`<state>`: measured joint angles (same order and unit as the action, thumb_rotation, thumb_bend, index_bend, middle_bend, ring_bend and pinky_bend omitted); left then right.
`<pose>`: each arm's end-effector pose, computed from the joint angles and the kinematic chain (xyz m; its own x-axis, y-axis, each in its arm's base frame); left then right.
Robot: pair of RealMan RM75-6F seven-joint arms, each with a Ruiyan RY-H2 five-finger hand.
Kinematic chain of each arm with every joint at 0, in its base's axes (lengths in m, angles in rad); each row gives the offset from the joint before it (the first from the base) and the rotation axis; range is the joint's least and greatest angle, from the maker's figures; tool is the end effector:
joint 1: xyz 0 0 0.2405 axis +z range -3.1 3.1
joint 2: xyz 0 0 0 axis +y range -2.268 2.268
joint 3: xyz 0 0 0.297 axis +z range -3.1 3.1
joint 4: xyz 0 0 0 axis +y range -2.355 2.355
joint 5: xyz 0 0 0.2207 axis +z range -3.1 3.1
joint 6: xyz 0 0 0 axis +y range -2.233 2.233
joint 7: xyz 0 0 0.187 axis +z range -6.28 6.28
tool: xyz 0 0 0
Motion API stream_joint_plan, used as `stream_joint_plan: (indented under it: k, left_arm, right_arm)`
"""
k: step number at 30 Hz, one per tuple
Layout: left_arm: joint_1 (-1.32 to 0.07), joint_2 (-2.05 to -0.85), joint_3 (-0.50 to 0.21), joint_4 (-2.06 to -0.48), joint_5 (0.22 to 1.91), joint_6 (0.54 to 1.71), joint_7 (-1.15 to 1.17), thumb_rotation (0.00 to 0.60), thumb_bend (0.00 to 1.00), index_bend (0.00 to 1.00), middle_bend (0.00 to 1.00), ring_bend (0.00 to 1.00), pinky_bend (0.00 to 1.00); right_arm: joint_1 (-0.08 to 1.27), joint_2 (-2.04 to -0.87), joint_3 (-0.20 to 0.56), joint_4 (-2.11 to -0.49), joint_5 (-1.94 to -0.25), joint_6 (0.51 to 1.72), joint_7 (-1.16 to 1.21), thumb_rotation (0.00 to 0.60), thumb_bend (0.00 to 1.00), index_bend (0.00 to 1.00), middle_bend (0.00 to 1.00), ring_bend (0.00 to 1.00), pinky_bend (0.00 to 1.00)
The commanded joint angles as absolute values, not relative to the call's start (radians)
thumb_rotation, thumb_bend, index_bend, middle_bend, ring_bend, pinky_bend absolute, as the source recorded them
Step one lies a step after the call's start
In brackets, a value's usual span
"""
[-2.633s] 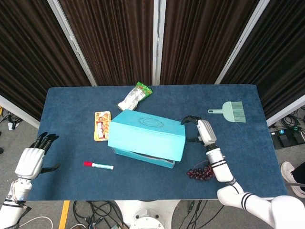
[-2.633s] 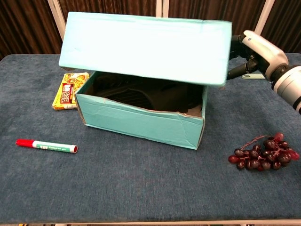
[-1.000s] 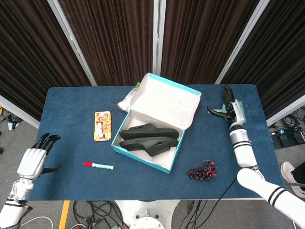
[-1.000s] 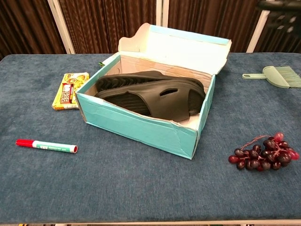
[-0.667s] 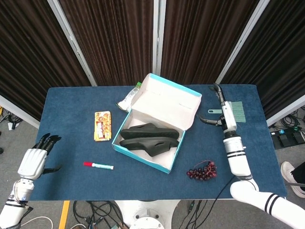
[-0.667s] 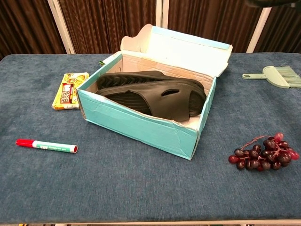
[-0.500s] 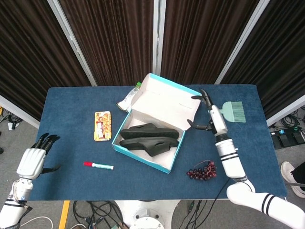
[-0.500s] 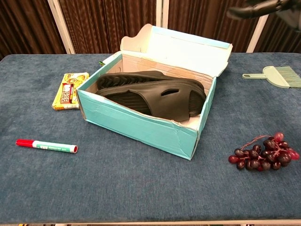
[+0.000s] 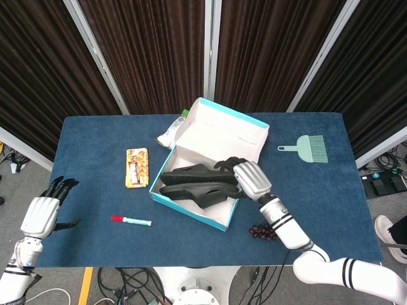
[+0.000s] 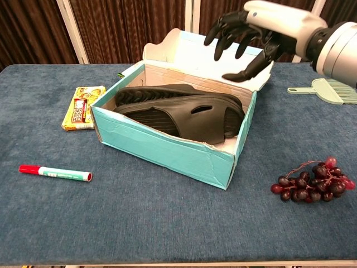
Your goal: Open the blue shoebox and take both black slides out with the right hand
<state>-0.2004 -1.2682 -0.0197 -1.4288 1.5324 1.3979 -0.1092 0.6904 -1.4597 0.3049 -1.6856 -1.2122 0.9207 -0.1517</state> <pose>-0.3520 0.2643 0.1073 0.3408 0.0810 0.9366 0.9352 -0.1312 -0.3289 -0.1128 -0.3971 -0.0036 0.1823 -0.3069 0.9341 -0.9061 -0.4214 0.0383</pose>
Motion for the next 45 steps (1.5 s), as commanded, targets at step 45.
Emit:
stream_joint_plan:
  k: [45]
  left_arm:
    - [-0.183,-1.283,-0.017,-1.353,1.526,1.410,-0.190,0.600,0.11,0.15,0.14,0.06,0.35]
  right_arm:
    - [0.868,-1.574,0.177,-1.686,-0.853,0.938,-0.457,0.600,0.11,0.17,0.34,0.14,0.20]
